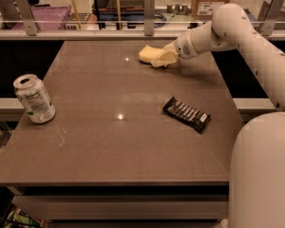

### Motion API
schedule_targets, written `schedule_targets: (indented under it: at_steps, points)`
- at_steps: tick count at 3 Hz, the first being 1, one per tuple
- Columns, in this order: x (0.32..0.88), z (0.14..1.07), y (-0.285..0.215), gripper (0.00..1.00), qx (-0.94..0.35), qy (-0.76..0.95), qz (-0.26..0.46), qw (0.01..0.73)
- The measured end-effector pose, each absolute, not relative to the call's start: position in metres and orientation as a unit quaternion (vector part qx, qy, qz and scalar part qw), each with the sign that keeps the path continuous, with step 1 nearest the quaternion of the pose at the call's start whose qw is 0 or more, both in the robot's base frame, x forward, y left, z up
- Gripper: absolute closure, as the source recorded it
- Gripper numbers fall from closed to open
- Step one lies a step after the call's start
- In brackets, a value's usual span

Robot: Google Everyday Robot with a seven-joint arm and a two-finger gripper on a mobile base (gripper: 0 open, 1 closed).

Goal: Move sponge near 7up can

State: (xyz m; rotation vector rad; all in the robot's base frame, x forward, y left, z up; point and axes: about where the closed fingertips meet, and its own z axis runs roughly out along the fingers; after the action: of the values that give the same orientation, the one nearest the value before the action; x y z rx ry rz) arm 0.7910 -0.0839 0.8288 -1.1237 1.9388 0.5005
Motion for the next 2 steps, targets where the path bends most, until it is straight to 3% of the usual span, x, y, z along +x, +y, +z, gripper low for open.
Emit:
schedule_targets:
  at_steps: [2]
  points:
    - [0.7914, 0.8238, -0.0780, 0.86, -0.449, 0.770, 0.202, 0.407]
